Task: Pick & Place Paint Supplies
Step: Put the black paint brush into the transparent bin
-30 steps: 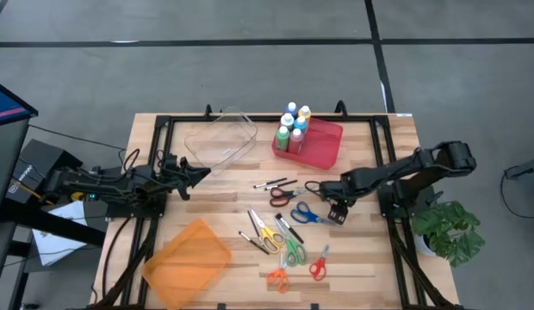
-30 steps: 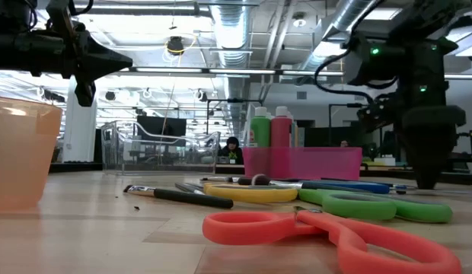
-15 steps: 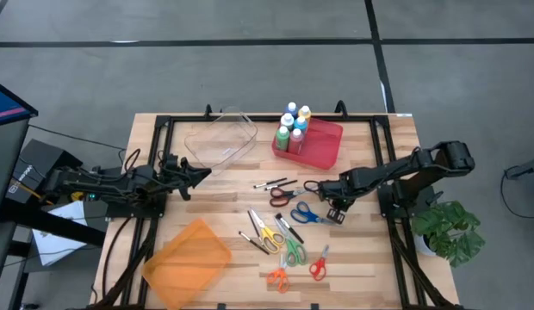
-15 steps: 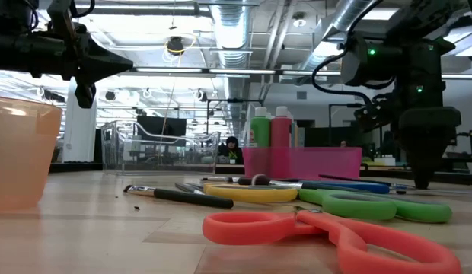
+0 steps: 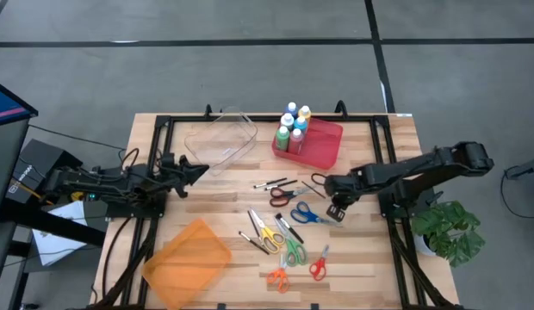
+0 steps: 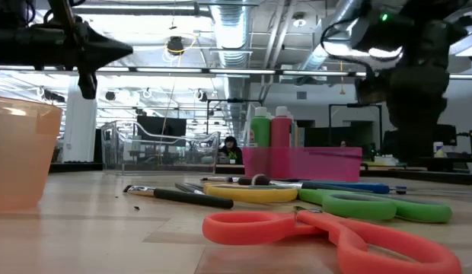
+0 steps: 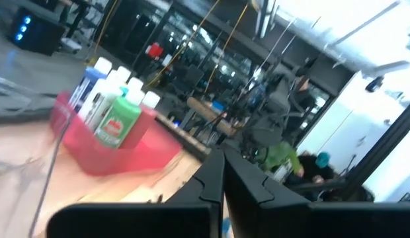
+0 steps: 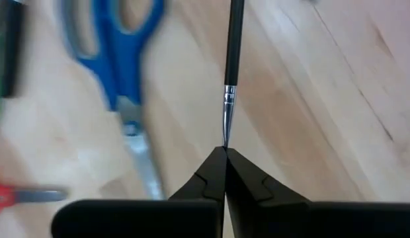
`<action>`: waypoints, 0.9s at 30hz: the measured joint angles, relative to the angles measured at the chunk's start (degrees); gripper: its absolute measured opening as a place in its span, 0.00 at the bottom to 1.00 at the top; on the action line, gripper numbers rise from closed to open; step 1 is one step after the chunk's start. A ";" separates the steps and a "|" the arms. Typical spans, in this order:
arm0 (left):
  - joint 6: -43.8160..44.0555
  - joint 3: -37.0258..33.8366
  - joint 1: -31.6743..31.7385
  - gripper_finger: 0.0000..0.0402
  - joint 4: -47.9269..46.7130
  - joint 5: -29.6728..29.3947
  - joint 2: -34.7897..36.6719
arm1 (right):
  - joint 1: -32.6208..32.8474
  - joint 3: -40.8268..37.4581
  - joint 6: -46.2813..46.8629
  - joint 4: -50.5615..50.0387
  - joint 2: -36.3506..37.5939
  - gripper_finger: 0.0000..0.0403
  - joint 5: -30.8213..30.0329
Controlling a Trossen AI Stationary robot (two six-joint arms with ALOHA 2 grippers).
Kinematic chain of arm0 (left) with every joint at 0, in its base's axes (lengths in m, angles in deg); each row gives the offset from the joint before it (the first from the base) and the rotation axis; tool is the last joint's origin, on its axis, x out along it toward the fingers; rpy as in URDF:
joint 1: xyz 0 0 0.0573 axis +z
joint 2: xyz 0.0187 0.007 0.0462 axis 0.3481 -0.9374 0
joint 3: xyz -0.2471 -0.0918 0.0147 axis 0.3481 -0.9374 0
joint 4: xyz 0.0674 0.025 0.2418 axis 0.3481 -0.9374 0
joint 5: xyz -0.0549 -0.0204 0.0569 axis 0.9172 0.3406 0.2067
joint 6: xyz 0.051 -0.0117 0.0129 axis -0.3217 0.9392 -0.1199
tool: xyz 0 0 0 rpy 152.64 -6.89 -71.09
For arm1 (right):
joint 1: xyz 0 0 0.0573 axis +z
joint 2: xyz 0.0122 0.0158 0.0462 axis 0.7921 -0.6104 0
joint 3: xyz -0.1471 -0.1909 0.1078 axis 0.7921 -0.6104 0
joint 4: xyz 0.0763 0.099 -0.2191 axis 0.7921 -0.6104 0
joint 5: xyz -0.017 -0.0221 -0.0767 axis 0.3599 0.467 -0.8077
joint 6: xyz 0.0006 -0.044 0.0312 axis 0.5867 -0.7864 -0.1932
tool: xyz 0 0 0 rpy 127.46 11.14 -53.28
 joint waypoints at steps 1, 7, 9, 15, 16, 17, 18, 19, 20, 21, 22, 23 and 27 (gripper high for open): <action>0.00 0.00 0.00 0.00 0.92 -0.08 0.01 | -0.01 0.00 0.35 0.21 0.85 0.00 -0.17; 6.19 0.00 0.02 0.01 6.38 -3.43 0.01 | -0.30 0.02 0.79 3.09 5.14 0.00 -1.19; 8.80 0.00 0.00 0.02 7.11 -2.87 -0.02 | -0.30 0.06 0.79 5.26 6.22 0.00 -1.23; 9.31 2.83 0.01 0.10 8.99 0.94 -4.10 | -0.37 1.21 0.40 8.56 7.53 0.00 -3.28; 9.05 3.97 -0.01 0.13 9.16 1.03 -5.52 | -0.37 1.75 -0.30 8.53 7.53 0.00 -3.61; 8.76 5.21 0.01 0.15 9.21 1.15 -7.19 | -0.37 2.40 -0.93 8.66 7.49 0.00 -3.80; 8.29 6.33 0.02 0.18 9.15 1.31 -9.05 | -0.37 3.12 -1.54 8.77 7.29 0.00 -3.93; 7.66 7.63 0.00 0.21 9.06 1.35 -11.29 | -0.48 3.95 -2.25 8.80 7.00 0.00 -4.03; 7.29 9.04 0.02 0.25 9.12 1.42 -13.62 | -0.68 4.71 -3.11 8.78 6.82 0.00 -4.24; 7.02 10.40 0.00 0.28 9.13 1.44 -16.04 | -0.92 5.43 -3.92 8.74 6.79 0.00 -4.32; 6.66 11.71 0.02 0.32 9.09 1.43 -18.53 | -1.22 6.23 -4.61 8.85 6.80 0.00 -4.57; 6.26 13.18 0.10 0.36 9.08 1.44 -21.21 | -1.56 6.95 -5.23 9.28 6.76 0.00 -5.08; 5.80 18.44 1.90 0.50 9.08 1.44 -31.69 | -3.20 9.65 -8.13 11.04 6.61 0.00 -6.92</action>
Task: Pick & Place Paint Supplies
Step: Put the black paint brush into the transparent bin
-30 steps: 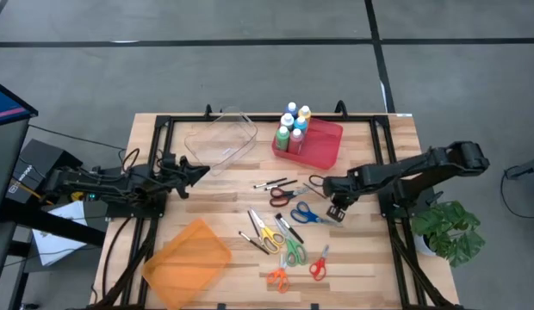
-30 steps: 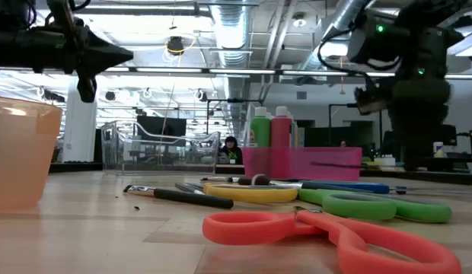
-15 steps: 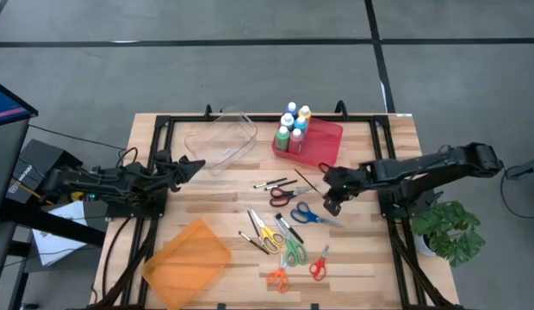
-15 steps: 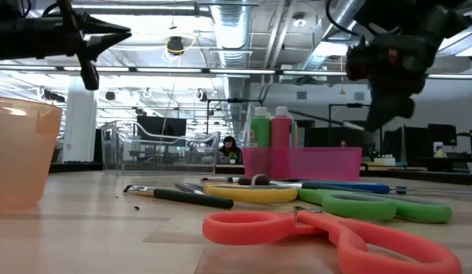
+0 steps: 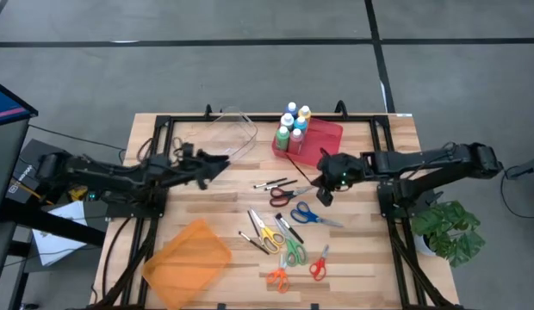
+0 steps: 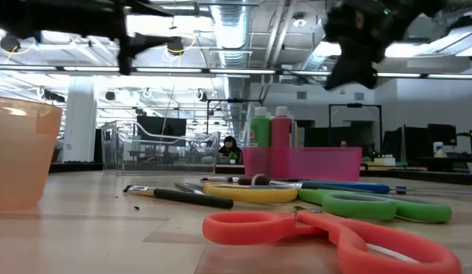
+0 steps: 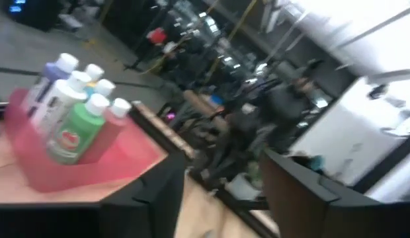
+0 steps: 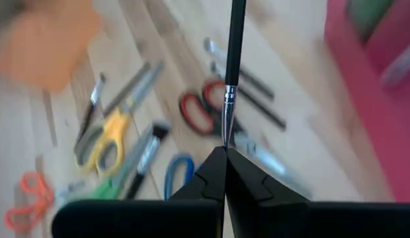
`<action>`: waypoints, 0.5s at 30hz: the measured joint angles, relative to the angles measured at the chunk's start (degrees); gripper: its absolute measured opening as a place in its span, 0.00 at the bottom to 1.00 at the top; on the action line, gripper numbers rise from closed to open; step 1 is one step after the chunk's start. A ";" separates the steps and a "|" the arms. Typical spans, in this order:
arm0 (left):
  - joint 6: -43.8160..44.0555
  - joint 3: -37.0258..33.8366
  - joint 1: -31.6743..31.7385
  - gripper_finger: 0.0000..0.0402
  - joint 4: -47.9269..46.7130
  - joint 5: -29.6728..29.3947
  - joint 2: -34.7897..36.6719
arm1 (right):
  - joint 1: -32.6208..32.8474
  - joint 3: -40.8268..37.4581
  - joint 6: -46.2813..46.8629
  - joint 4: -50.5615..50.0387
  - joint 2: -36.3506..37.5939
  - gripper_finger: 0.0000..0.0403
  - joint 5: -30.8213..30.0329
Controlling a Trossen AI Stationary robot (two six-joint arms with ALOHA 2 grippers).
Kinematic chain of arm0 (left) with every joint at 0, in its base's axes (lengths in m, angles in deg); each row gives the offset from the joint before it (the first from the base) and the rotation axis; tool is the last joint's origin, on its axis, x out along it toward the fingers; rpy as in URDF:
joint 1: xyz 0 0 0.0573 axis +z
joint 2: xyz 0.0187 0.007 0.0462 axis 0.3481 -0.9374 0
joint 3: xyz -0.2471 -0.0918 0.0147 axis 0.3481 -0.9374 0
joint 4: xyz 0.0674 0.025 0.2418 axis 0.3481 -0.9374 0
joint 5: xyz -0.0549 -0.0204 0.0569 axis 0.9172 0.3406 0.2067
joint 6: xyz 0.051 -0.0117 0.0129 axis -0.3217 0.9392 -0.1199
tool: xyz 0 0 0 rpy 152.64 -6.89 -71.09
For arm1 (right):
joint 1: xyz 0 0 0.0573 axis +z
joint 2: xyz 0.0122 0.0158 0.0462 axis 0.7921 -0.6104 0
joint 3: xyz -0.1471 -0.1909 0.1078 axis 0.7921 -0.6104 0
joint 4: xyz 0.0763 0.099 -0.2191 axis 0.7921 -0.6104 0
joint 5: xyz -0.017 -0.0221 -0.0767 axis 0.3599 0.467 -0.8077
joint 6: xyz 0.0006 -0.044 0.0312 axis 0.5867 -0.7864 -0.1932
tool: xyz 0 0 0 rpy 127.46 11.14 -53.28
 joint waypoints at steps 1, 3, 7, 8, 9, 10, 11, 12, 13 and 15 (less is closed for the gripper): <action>-0.06 1.26 0.82 0.53 0.02 0.02 -2.44 | -0.45 0.60 -0.83 1.01 0.00 0.00 -0.11; -0.63 3.33 2.66 0.58 1.29 0.15 -6.86 | -1.56 1.26 -2.21 2.56 0.04 0.00 -0.15; -2.70 6.70 7.00 0.65 9.48 4.09 -14.61 | -3.45 2.58 -4.84 5.72 0.03 0.00 -0.17; -2.80 7.58 8.14 0.66 11.94 5.64 -16.51 | -3.83 2.80 -5.52 6.37 0.04 0.00 -0.16; -2.80 8.58 9.15 0.67 14.28 7.38 -18.34 | -4.17 2.95 -6.01 6.85 0.04 0.00 -0.15; -2.80 9.63 10.06 0.67 15.96 9.36 -20.06 | -4.48 3.20 -6.26 7.21 0.02 0.00 -0.16; -2.90 10.85 10.90 0.67 17.15 11.36 -21.94 | -4.76 3.44 -6.54 7.70 0.02 0.00 -0.15; -3.03 12.29 11.53 0.67 17.64 13.29 -23.61 | -4.95 3.66 -6.96 8.38 0.02 0.00 -0.15; -3.25 13.70 12.05 0.67 17.65 15.13 -25.21 | -5.08 3.82 -7.27 8.95 0.04 0.00 -0.13; -4.61 16.78 12.62 0.67 17.67 18.19 -28.71 | -5.06 3.90 -7.67 9.86 0.03 0.00 -0.17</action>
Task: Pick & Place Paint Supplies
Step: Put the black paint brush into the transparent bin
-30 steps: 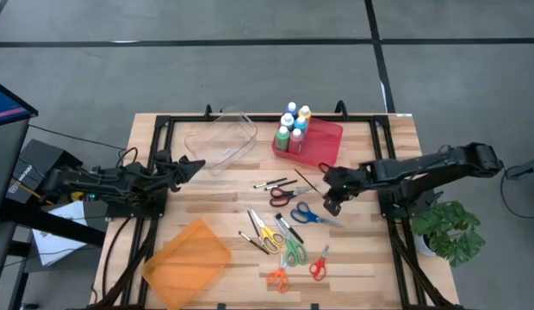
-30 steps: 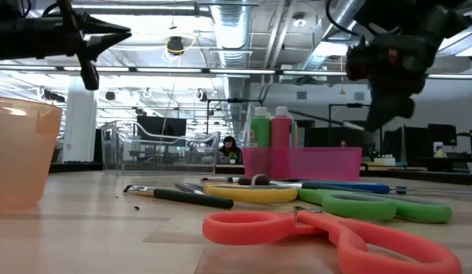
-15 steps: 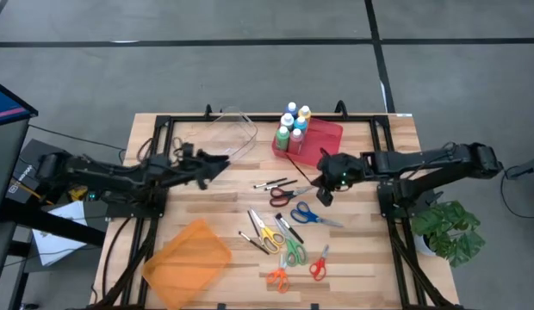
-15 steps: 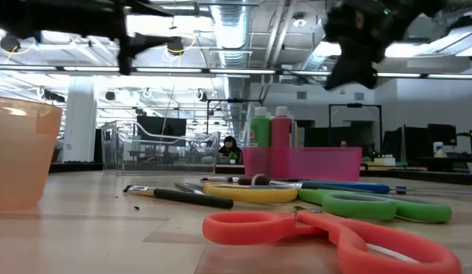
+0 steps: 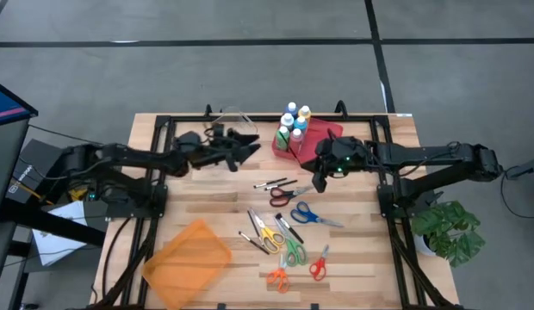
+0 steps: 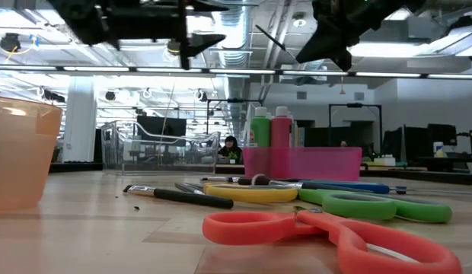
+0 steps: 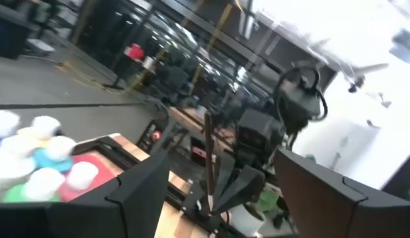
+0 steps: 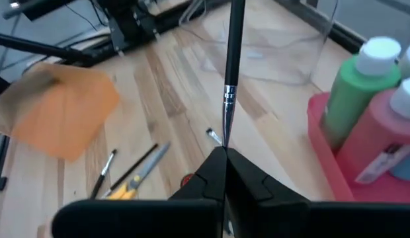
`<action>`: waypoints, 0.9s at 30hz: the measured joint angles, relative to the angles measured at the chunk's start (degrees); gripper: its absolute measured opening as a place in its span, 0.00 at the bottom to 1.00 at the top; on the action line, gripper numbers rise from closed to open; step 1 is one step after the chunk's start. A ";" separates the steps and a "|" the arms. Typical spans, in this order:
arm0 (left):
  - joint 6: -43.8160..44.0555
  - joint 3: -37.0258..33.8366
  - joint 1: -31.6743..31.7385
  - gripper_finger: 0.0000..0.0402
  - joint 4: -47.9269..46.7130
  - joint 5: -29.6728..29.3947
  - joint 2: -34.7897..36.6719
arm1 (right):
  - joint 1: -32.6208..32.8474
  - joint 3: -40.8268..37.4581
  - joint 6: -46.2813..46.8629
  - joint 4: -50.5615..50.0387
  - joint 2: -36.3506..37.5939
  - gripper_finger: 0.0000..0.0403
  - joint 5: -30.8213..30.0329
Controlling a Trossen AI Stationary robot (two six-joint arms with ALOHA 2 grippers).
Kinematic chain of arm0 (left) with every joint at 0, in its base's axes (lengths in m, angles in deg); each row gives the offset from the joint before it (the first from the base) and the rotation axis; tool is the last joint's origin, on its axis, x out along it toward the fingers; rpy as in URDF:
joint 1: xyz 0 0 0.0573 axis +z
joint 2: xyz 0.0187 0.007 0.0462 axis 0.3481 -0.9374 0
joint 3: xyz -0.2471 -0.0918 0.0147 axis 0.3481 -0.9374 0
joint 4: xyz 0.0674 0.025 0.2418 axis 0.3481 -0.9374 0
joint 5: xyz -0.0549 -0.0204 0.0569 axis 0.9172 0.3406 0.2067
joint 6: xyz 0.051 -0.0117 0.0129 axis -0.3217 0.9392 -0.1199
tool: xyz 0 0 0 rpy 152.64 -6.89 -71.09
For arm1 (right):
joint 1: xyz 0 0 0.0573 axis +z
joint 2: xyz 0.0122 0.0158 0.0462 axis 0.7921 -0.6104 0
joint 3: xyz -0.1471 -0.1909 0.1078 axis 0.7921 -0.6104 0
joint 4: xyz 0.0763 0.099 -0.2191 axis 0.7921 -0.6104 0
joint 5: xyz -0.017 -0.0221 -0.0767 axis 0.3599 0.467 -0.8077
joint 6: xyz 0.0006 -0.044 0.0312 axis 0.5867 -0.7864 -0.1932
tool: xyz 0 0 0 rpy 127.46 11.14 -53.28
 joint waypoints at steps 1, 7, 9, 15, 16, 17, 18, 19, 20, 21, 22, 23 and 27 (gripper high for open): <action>-0.73 1.38 0.07 0.67 -0.03 1.26 -1.69 | 0.01 0.00 -0.13 0.53 0.01 0.00 -0.08; -2.71 9.26 0.12 0.67 0.00 6.25 -10.72 | 0.02 0.07 -0.16 1.27 0.01 0.00 -0.51; -2.73 10.96 0.12 0.67 -0.05 7.19 -12.66 | 0.06 0.07 -0.15 1.47 0.01 0.00 -1.00; -2.87 14.82 0.12 0.67 -0.01 7.39 -17.29 | 0.20 0.07 -0.16 3.38 0.01 0.00 -1.29; -2.89 15.26 0.12 0.67 -0.03 7.45 -17.69 | 0.17 0.07 -0.16 3.35 0.01 0.00 -1.29; -2.91 15.71 0.12 0.67 0.04 7.61 -18.15 | 0.19 0.07 -0.17 3.37 0.01 0.00 -1.29; -2.93 16.53 0.12 0.67 0.29 8.07 -18.74 | 0.20 0.07 -0.16 3.56 0.01 0.00 -1.31; -2.96 16.84 0.12 0.67 0.23 8.43 -19.09 | 0.20 0.07 -0.22 3.74 0.01 0.00 -1.31; -3.09 17.24 0.12 0.67 0.20 8.52 -19.53 | 0.29 0.07 -0.42 3.95 0.01 0.00 -1.31; -3.55 17.82 0.12 0.66 0.05 8.52 -19.98 | 0.51 0.07 -0.66 4.09 0.01 0.00 -1.37; -4.24 18.17 0.12 0.64 -0.04 8.52 -20.31 | 0.58 0.07 -0.89 4.14 0.01 0.00 -1.42; -4.51 18.81 0.12 0.63 -0.03 8.52 -20.64 | 0.62 0.07 -1.01 4.19 0.01 0.00 -1.43; -4.77 19.55 0.12 0.53 -0.06 8.54 -20.53 | 0.61 0.07 -1.03 4.20 0.01 0.00 -1.42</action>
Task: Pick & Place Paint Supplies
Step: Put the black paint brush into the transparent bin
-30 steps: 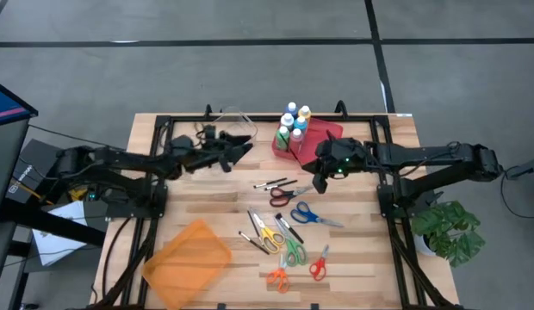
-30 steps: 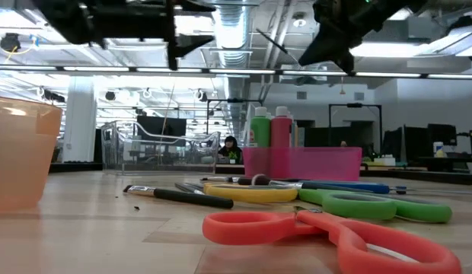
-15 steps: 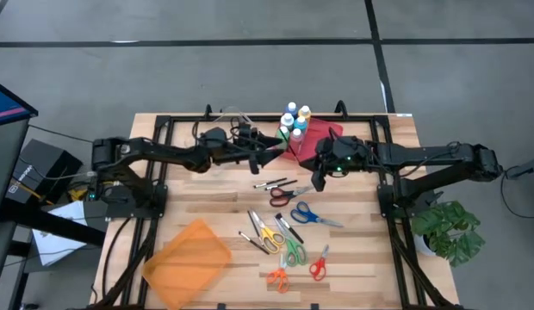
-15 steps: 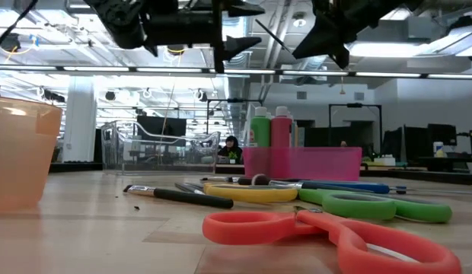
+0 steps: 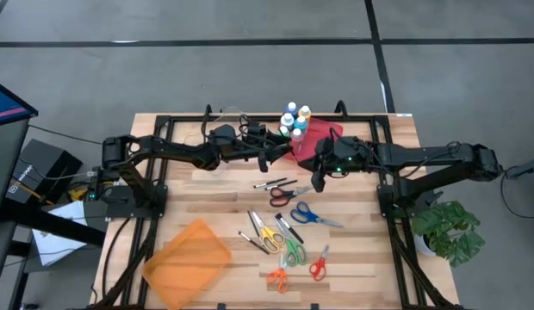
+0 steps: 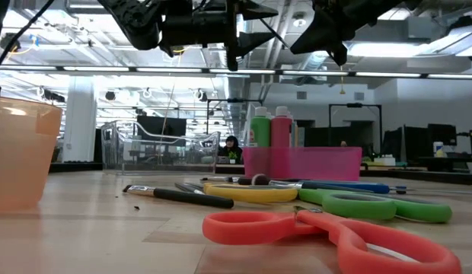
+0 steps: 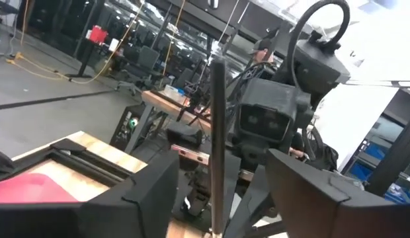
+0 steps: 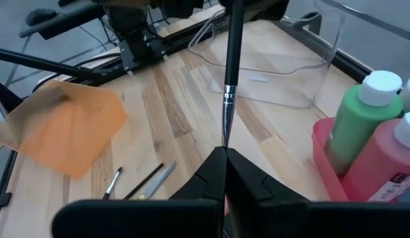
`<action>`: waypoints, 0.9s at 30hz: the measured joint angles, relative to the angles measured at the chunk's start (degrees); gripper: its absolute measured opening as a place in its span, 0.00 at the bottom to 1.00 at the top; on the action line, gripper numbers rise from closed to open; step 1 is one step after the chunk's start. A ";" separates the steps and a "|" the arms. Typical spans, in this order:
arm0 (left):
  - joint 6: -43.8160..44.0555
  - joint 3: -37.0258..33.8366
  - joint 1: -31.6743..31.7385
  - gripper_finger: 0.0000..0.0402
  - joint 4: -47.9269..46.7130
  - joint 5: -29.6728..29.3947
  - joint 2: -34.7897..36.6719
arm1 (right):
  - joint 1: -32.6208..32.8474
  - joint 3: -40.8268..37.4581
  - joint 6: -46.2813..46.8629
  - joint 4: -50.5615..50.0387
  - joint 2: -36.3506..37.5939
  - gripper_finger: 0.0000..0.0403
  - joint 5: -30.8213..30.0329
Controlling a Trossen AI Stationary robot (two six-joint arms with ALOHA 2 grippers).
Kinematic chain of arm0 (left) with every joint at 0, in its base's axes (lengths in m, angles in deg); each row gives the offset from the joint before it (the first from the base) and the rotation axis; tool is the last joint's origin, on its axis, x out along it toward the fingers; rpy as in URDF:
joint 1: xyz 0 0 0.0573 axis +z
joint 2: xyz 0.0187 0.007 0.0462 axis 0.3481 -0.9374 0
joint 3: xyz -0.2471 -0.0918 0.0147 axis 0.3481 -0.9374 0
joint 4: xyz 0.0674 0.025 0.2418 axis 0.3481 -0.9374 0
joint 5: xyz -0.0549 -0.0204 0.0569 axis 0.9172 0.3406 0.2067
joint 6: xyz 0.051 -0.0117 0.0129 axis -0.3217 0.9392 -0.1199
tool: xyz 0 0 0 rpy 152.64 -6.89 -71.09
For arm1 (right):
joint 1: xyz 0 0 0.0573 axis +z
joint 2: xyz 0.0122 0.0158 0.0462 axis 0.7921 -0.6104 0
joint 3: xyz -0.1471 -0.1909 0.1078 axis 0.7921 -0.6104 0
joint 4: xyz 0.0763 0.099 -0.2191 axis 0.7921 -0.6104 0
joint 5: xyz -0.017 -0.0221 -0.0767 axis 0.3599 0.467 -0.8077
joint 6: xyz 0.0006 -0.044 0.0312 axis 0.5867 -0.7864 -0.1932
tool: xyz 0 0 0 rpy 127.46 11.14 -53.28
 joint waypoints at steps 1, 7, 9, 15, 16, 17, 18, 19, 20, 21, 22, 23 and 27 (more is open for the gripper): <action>0.00 0.00 0.00 0.50 -0.05 0.00 -0.02 | 0.00 0.00 0.00 0.04 0.00 0.00 0.00; -0.07 -0.04 0.00 0.21 -1.79 0.00 -0.04 | 0.00 0.00 0.00 0.34 0.00 0.00 0.00; -0.07 -0.07 0.00 0.09 -2.82 0.00 -0.04 | 0.00 0.00 0.00 0.31 0.00 0.00 -0.01; -1.42 -0.07 -0.25 0.03 -2.68 0.20 0.10 | -0.04 0.00 -0.49 0.16 0.00 0.00 -0.04; -1.48 -0.07 -0.28 0.02 -2.79 0.20 0.26 | -0.04 0.00 -0.63 0.24 0.00 0.00 -0.02; -1.49 -0.07 -0.28 0.02 -2.86 0.18 0.37 | -0.04 0.00 -0.63 0.34 0.00 0.01 -0.02; -1.59 -0.07 -0.28 0.02 -2.84 0.12 0.37 | -0.06 0.00 -0.61 0.36 0.01 0.01 -0.02; -1.60 -0.07 -0.28 0.02 -2.86 0.18 0.37 | -0.07 0.00 -0.61 0.35 0.02 0.02 -0.02; -1.58 -0.10 -0.28 0.02 -3.15 0.40 0.63 | -0.08 0.00 -0.61 0.34 0.02 0.03 -0.01; -1.57 -0.17 -0.28 0.02 -4.36 0.44 1.39 | -0.15 0.00 -0.59 0.34 0.02 0.04 -0.01; -1.69 -0.16 -0.28 0.02 -5.22 0.45 2.22 | -0.22 0.00 -0.58 0.30 0.15 0.06 0.00; -2.45 -0.09 -0.28 0.02 -7.06 0.46 3.35 | -0.21 0.00 -0.57 0.02 0.51 0.07 -0.01; -6.84 -0.15 -0.17 0.02 -19.57 -2.62 9.91 | -0.22 0.00 -0.57 -0.21 2.61 0.13 0.00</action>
